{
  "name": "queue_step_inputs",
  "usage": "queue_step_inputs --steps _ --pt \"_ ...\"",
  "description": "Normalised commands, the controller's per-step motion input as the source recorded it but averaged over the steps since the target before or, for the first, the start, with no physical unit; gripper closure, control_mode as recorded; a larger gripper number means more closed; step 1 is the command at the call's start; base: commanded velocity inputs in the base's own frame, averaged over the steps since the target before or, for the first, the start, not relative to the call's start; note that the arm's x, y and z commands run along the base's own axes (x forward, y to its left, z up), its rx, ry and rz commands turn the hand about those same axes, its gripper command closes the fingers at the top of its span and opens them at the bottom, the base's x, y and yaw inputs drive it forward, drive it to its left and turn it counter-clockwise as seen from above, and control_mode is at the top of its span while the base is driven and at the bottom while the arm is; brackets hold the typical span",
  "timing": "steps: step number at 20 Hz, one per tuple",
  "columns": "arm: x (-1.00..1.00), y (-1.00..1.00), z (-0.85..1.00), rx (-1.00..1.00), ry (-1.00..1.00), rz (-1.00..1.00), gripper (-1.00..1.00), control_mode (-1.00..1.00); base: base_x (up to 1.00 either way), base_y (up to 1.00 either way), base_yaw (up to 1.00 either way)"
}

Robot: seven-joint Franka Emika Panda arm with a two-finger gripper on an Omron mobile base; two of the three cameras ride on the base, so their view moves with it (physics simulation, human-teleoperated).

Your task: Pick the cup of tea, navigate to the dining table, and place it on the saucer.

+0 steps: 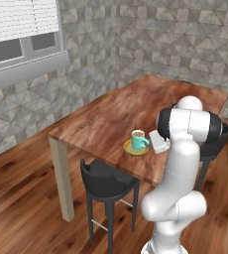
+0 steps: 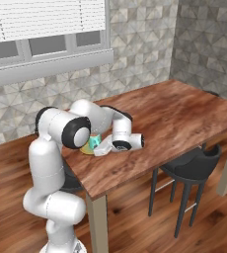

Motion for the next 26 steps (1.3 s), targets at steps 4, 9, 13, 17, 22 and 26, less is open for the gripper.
queue_step_inputs --steps 4,9,13,17,22,26 --pt "-0.11 0.04 0.00 0.03 0.00 0.00 1.00 -1.00 0.00 0.00 0.00" --pt "-0.15 0.04 0.00 0.01 0.00 0.00 1.00 -1.00 0.00 0.00 0.00" --pt "-0.16 0.05 0.00 0.00 0.00 0.00 1.00 -1.00 0.00 0.00 0.00" --pt "-0.01 0.06 0.00 0.00 0.00 0.00 1.00 -1.00 0.00 0.00 0.00" --pt "0.00 0.13 -0.02 0.00 0.00 0.00 1.00 -1.00 0.00 0.00 0.00" --pt "0.00 0.00 -0.01 0.00 0.00 0.00 1.00 -1.00 0.00 0.00 0.00"
